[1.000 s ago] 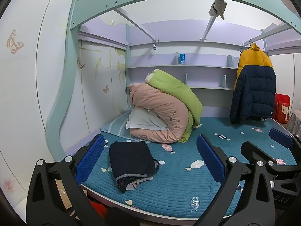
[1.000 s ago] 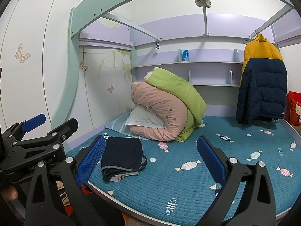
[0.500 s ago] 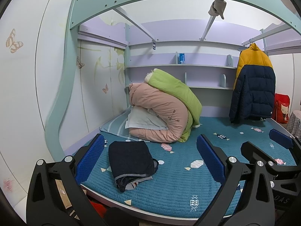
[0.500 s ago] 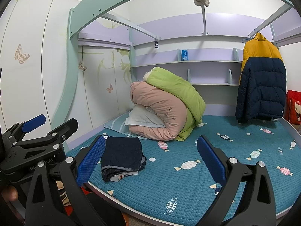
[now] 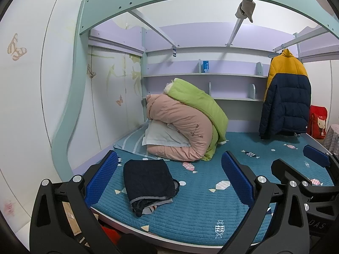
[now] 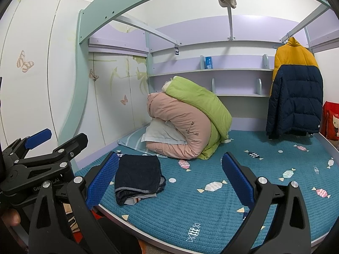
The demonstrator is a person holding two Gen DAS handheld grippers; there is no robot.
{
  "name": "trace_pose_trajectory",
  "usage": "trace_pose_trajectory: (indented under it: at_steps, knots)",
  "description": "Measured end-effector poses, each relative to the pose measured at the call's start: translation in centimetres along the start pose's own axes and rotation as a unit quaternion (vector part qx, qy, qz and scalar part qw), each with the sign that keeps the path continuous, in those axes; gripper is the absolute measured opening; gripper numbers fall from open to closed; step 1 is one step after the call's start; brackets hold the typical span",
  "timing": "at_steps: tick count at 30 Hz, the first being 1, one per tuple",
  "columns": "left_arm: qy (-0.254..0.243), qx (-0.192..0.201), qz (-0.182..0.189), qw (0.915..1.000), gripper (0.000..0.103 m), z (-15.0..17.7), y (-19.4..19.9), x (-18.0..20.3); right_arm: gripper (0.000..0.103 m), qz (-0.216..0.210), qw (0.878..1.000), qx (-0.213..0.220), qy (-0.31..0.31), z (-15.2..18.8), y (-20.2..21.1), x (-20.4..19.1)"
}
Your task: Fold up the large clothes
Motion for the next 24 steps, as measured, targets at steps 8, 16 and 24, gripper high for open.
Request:
trace_pose_trajectory:
  at_steps: [8, 16, 24]
  knots:
    - [0.0, 0.0, -0.001, 1.0, 0.098, 0.0, 0.04, 0.13, 0.094, -0.001, 1.0, 0.0, 0.0, -0.02, -0.12, -0.1]
    - [0.0, 0.0, -0.001, 1.0, 0.098, -0.02, 0.08, 0.13, 0.094, 0.0, 1.0, -0.001, -0.001, -0.03, -0.17, -0.19]
    - [0.0, 0.0, -0.001, 1.0, 0.098, -0.01, 0.06, 0.13, 0.094, 0.0, 1.0, -0.001, -0.002, 0.0, -0.23, -0.26]
Point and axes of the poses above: each gripper's, at about its wrist camera, not at the fingertips, and y roughly against the way its jaws point, x to its right, z to its underside, the point moved 8 cm from there along -y, roughly the way its jaws point, and after that the axes turned 15 degrees about -z, right-handed, at the moved point
